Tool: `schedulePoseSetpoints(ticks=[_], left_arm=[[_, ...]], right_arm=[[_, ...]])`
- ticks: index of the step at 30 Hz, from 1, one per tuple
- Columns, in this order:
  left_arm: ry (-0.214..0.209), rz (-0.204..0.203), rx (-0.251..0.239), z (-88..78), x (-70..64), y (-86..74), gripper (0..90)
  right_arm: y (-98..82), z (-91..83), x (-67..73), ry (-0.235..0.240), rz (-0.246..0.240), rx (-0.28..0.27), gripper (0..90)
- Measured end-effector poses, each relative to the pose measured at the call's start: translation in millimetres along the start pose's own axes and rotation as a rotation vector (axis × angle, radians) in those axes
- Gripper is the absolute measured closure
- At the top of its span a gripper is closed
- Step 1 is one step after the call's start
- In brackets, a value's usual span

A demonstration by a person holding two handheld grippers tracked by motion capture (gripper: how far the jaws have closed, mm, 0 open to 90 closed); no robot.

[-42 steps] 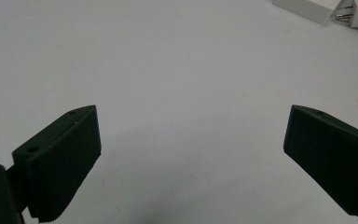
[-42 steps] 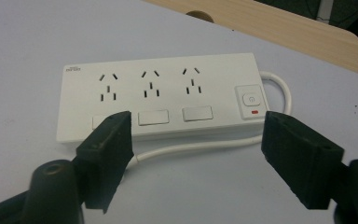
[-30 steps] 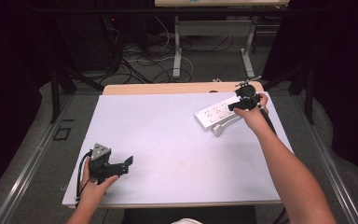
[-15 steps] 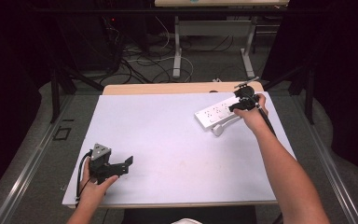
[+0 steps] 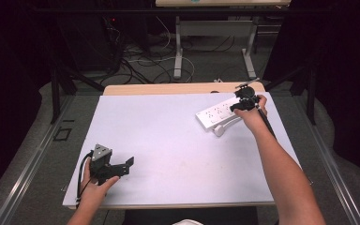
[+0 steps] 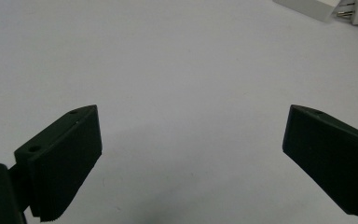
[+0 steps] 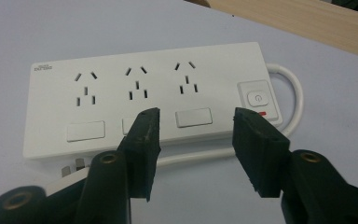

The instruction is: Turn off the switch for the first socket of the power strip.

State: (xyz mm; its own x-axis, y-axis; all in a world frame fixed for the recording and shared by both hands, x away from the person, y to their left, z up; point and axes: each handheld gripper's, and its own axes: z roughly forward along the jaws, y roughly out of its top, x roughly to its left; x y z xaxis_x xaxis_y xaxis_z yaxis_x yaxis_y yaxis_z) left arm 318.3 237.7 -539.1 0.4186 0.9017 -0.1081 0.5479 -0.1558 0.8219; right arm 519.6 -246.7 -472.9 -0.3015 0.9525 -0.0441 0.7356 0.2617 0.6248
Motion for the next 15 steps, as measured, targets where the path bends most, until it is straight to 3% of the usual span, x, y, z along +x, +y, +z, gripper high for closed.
schedulePoseSetpoints(ticks=[8,15], left_arm=[[-0.001,0.0,0.004,-0.1,-0.3,-0.2,4.6],[0.0,0.001,0.007,0.0,-0.1,-0.3,4.8]], right_arm=[[1.0,4.5,1.1,0.005,0.006,-0.007,64.7],[-0.4,13.9,0.4,0.007,0.016,0.02,72.7]])
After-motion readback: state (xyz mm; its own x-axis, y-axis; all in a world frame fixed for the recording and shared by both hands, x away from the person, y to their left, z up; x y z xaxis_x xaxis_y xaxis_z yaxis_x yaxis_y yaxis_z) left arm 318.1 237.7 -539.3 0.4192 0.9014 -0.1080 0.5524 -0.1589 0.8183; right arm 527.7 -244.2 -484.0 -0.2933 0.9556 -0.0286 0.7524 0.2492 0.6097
